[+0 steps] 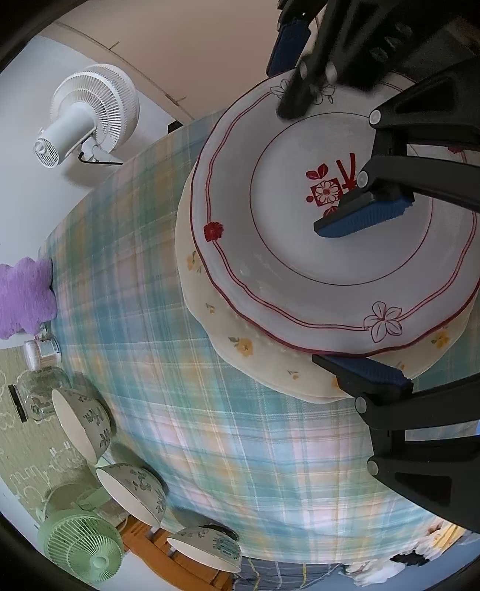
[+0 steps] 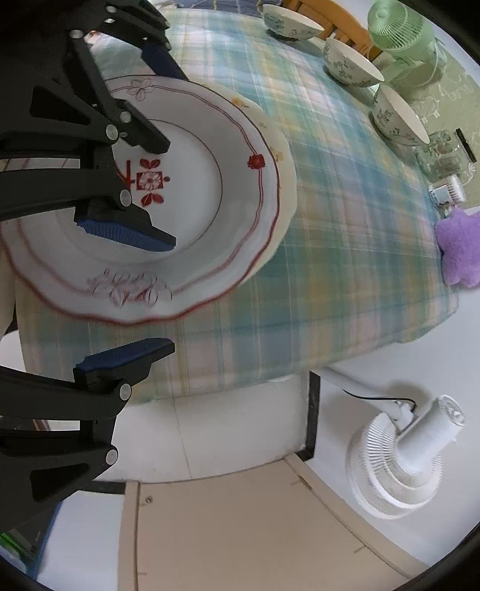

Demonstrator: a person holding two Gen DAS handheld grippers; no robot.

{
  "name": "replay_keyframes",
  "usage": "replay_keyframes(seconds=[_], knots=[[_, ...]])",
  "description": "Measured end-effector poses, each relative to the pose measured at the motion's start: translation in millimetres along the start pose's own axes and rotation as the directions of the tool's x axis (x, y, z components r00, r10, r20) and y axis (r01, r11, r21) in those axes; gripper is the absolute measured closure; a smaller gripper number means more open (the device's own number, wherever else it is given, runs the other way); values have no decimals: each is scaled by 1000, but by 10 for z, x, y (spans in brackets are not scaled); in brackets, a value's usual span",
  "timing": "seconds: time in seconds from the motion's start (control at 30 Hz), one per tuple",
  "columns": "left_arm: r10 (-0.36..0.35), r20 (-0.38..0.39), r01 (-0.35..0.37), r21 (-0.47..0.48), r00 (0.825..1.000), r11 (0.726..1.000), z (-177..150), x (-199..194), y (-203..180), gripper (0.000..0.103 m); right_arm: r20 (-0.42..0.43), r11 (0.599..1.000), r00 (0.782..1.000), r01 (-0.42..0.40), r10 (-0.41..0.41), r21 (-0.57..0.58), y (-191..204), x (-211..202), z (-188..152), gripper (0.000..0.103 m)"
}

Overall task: Organize plates and bowls
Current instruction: 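Lift the white plate with the left tool and carry it over the flowered stack, then lower the white plate onto the flowered plate stack with the left tool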

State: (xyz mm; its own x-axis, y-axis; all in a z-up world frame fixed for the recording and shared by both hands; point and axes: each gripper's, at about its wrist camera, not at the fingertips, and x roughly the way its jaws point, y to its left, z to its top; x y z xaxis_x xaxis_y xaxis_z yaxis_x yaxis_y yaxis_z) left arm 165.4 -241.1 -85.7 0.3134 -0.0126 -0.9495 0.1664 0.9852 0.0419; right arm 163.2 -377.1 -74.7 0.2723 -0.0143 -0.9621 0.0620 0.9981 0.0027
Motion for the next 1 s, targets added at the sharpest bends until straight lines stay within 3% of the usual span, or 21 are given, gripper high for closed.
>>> replay_keyframes(seconds=[0.1,0.2,0.37,0.5,0.83,1.0], knots=[[4,2,-4,-15,1000,1000,2,1,5,40,3,999,1000,-4,4,-37,4,-55,-10,75],[17,3,-17,-21,1000,1000,-6,-1,-3,40,8,996,1000,24,-24,-82,64,-50,-9,75],[51,2,-51,-39,999,998,-31,-14,31,38,-14,995,1000,3,-4,-95,82,6,44,75],[76,6,-75,-57,997,996,-47,-3,86,35,21,989,1000,17,-14,-150,242,-4,90,75],[79,18,-77,-85,997,993,-52,-2,103,32,42,984,999,24,-17,-176,297,41,123,74],[85,38,-81,-95,996,992,-106,-9,111,31,92,976,994,70,-52,-207,361,47,42,73]])
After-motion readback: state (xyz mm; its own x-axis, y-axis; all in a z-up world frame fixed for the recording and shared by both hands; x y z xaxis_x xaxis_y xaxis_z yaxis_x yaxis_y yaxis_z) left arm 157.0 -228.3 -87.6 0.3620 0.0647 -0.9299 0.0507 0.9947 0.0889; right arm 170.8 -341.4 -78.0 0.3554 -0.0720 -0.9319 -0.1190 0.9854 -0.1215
